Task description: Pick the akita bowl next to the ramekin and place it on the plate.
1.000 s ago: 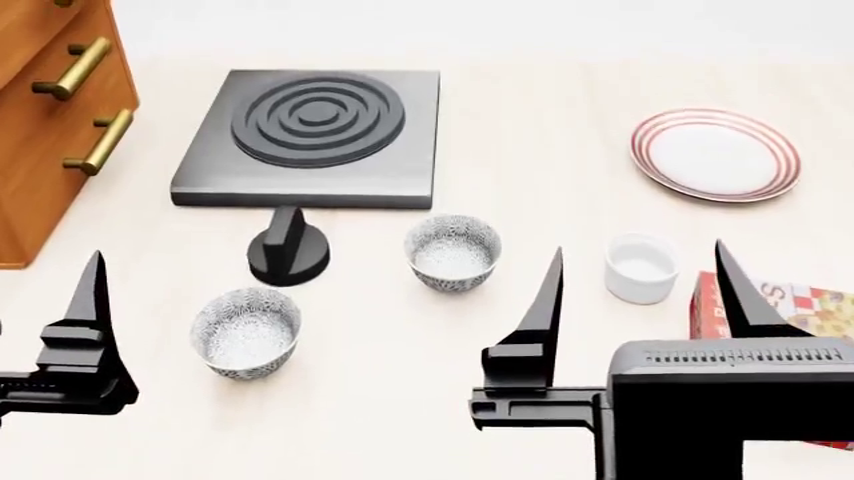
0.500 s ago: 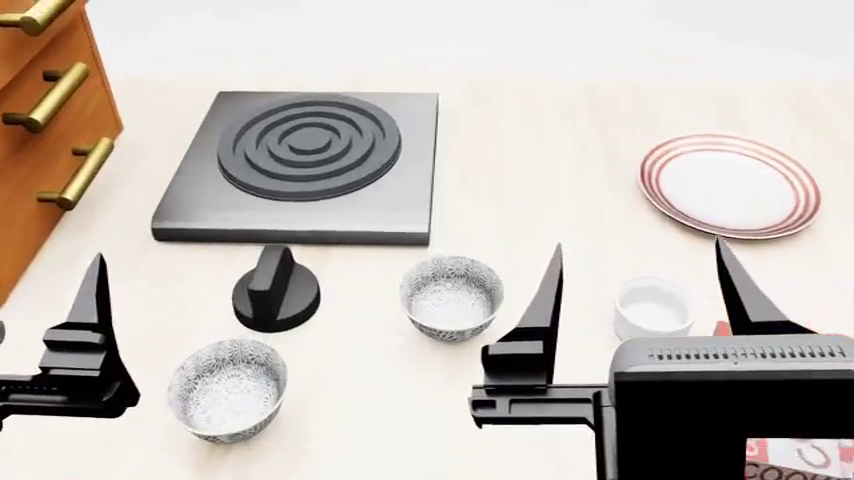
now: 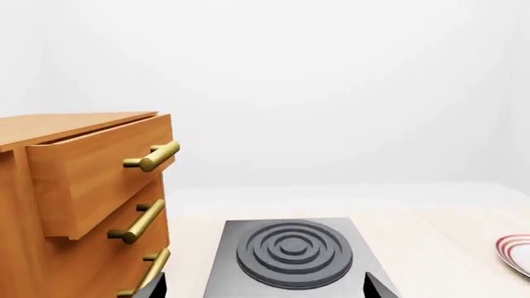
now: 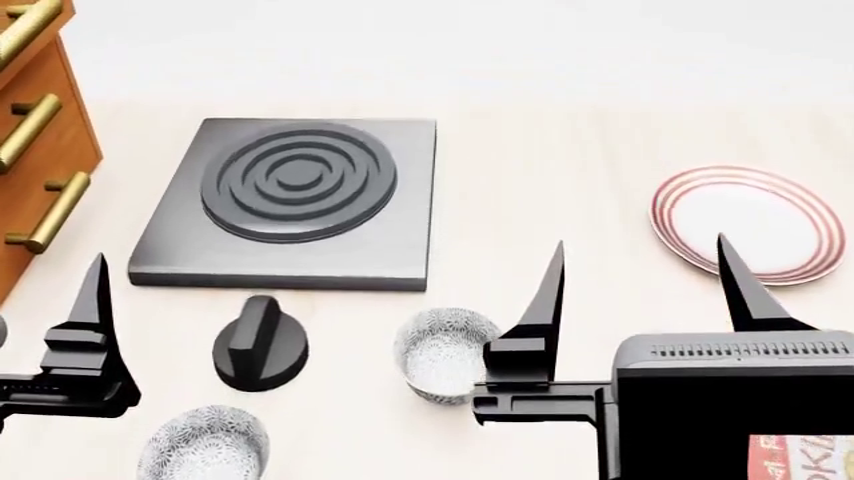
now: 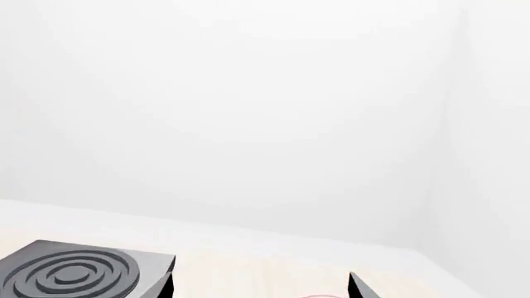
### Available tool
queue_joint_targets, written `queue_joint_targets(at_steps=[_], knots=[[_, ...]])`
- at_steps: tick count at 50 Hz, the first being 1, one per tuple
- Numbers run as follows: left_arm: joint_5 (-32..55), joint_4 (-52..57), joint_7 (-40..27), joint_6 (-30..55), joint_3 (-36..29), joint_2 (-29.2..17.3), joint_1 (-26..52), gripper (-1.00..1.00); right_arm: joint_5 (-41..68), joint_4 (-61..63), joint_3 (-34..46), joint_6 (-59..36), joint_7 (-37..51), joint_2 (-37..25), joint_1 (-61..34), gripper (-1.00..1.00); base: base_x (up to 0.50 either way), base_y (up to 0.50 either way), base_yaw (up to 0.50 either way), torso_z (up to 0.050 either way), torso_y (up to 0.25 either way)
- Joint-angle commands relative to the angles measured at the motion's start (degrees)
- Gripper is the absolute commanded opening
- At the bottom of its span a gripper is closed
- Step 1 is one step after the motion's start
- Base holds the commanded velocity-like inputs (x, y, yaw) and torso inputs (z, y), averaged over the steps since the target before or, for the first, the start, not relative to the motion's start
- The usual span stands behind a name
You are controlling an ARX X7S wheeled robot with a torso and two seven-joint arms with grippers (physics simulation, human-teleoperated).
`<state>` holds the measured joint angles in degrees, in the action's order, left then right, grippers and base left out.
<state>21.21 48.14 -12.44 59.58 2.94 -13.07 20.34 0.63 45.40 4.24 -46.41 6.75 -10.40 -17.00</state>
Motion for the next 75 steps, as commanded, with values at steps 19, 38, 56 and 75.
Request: queue_joint_targets(at_steps=[19,38,56,75], knots=[[1.31,-0.18,1.01,-0.27,1.35,0.51,-0.18,1.0,1.46,0.08,-2.09,1.05,-0.79,0.44,0.52,1.0,0.24,0.0,0.0,0.0,0.001],[1.87,-0.4,0.49,-0.65,1.14,0.04,-0.37,1.0,2.25,0.12,-1.92,1.28,-0.26,-0.05,0.46,1.0,0.25,0.0,0.0,0.0,0.001],[2.37,-0.72,-0.16,-0.65,0.76,-0.3,-0.11,1.0,2.87,0.49,-1.87,0.73,0.34,-0.56,0.11,1.0,0.26,0.0,0.0,0.0,0.0],[1.67,-1.79,-0.06,-3.58,-0.36,-1.33,-1.02,1.0,2.74,0.02,-1.2,2.04,1.24,-1.32,0.78,1.0,0.03,0.0,0.0,0.0,-0.084]])
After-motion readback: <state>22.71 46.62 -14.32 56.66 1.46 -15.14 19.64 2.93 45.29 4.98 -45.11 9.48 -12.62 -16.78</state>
